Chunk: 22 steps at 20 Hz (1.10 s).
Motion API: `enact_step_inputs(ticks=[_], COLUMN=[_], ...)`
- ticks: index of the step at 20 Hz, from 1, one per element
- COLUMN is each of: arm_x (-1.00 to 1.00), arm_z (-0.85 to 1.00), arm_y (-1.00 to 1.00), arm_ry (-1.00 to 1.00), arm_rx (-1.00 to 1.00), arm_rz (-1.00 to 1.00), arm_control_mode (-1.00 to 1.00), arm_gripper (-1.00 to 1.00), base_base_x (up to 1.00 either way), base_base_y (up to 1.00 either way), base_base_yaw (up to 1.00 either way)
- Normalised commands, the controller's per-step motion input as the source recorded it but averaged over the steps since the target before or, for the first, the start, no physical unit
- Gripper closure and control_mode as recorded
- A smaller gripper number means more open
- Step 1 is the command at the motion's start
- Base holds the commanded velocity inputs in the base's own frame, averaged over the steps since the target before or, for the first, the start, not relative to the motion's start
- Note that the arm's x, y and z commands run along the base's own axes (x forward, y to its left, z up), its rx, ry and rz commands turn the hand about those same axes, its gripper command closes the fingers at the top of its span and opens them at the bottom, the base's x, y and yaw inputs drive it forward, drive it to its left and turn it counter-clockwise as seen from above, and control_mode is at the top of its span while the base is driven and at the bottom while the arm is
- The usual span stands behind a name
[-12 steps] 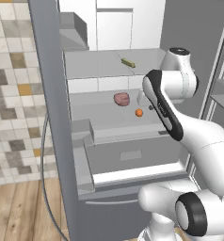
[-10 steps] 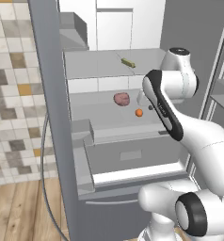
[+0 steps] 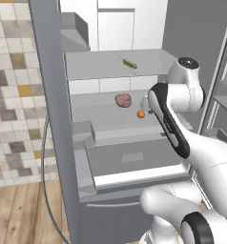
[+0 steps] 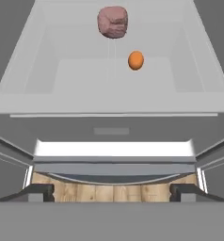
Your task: Pick the egg and butter from the fridge and place them by the bowl for mixing.
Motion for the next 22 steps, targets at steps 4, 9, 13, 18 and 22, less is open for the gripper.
enact_step_inputs(ticks=[4, 9, 13, 18, 22], arm_x=[0.12, 0.38, 0.45, 0.47, 0.34], arm_z=[-0.28, -0.27, -0.15, -0.08, -0.19], arm_y=[0.0, -0.1, -0.23, -0.24, -0.08], arm_ry=[-0.12, 0.0, -0.02, -0.03, 0.0], arm_rx=[0.0, 0.0, 0.0, 0.0, 0.02], arm_rz=[-0.01, 0.0, 0.0, 0.0, 0.0], arm_control_mode=[-1.0, -1.0, -1.0, -1.0, -1.0], arm_gripper=[-1.0, -1.0, -1.0, -1.0, -1.0], base_base_x=[0.0, 0.0, 0.0, 0.0, 0.0], base_base_y=[0.0, 0.0, 0.0, 0.0, 0.0], base_base_yaw=[0.0, 0.0, 0.0, 0.0, 0.0])
